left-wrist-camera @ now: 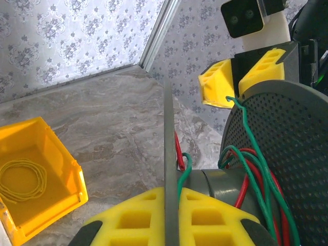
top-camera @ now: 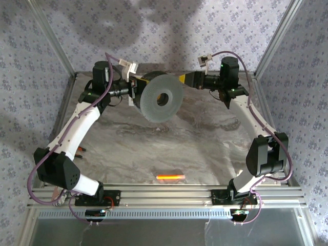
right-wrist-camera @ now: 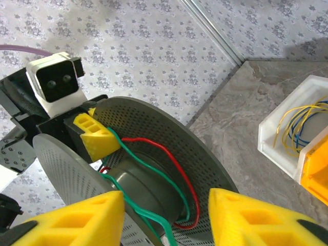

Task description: Wrap the cables

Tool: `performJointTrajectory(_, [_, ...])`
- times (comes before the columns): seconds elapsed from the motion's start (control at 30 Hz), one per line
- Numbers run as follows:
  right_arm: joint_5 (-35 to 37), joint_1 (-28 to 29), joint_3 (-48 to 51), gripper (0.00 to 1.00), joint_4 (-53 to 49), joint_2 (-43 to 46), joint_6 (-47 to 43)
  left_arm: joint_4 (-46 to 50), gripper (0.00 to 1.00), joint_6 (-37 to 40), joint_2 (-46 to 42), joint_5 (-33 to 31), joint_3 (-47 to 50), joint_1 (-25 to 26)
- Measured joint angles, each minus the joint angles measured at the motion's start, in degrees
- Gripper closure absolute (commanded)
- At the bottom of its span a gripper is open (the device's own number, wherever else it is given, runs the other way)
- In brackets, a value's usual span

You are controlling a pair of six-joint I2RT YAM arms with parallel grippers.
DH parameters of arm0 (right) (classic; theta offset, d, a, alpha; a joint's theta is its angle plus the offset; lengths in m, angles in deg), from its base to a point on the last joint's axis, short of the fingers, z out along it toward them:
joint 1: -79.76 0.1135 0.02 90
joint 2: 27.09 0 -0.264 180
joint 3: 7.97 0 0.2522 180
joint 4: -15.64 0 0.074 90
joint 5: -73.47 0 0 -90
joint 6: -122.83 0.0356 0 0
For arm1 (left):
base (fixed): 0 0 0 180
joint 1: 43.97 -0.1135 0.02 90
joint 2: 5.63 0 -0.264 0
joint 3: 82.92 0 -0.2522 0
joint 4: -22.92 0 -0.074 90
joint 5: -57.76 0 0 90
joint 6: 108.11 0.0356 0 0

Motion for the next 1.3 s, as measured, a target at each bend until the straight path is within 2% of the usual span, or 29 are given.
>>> performJointTrajectory(0.03, [-0.13, 0.07, 0.0, 0.59, 0.09, 0.0, 0.13, 0.02, 1.0, 0.0, 0.0, 0.04, 0.0, 0.0])
performJointTrajectory(0.1, [-0.33, 0.2, 0.0, 0.67, 0.52, 0.0, 0.2, 0.02, 1.0, 0.0, 0.0, 0.24, 0.0, 0.0])
performJointTrajectory(0.33, [-0.87, 0.37, 0.0, 0.69, 0.87, 0.0, 0.37, 0.26, 1.0, 0.02, 0.0, 0.26, -0.11, 0.0])
performJointTrajectory(0.47, [-1.25, 0.37, 0.02, 0.75, 1.03, 0.0, 0.55, 0.44, 1.0, 0.02, 0.0, 0.26, -0.22, 0.0])
performJointTrajectory(0.5, [-1.29, 0.37, 0.02, 0.79, 1.09, 0.0, 0.55, 0.46, 1.0, 0.02, 0.0, 0.26, -0.26, 0.0])
performJointTrajectory(0.87, [-2.12, 0.46, 0.76, 1.0, 2.19, 0.0, 1.09, 0.68, 1.0, -0.04, 0.0, 0.9, -0.63, -0.76])
performJointTrajectory(1.3, [-2.23, -0.31, 2.38, 1.0, 2.56, 0.09, 0.9, 0.83, 1.0, -0.17, -0.02, 2.43, -0.63, -0.76])
